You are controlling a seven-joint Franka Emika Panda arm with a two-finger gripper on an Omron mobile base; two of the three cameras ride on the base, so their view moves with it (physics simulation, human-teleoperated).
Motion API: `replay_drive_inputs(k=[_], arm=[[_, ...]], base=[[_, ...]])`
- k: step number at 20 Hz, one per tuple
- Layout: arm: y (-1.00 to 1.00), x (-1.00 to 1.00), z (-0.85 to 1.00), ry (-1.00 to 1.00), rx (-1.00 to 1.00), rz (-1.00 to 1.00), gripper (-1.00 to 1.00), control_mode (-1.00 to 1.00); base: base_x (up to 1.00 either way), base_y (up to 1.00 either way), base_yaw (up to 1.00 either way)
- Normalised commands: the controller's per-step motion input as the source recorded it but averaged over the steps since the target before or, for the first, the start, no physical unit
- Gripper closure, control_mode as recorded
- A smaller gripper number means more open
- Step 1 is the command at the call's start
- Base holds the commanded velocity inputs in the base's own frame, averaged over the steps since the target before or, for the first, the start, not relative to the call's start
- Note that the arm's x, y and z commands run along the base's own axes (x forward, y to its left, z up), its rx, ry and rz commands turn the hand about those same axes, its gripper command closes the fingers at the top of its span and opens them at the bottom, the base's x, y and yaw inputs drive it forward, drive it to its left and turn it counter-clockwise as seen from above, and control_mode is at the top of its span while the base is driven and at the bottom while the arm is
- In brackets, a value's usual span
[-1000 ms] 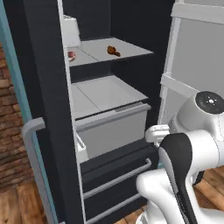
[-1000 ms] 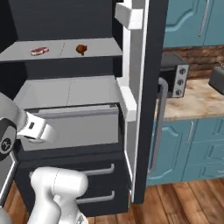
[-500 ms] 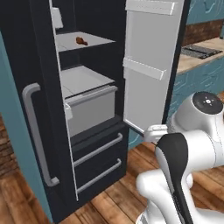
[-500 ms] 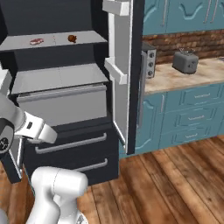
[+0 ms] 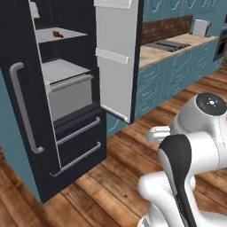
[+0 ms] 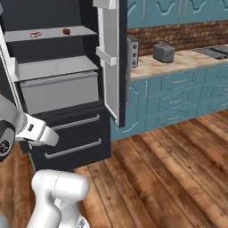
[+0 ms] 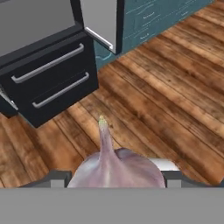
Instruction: Gather the lemon and garlic from the fridge and place them on a tray on the dining counter. Then gather the chicken drumstick and steak from the fridge and place them on the other tray.
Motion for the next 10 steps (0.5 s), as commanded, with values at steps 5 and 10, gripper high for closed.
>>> replay_drive_inputs(k=[5,10], arm=[[0.00,0.00,0.00,0.00,0.00,0.00,1.00,1.00],[0.00,0.00,0.00,0.00,0.00,0.00,1.00,1.00]], base=[[-1.00,-0.02,-0.23],[-1.00,-0.17,-0.19]])
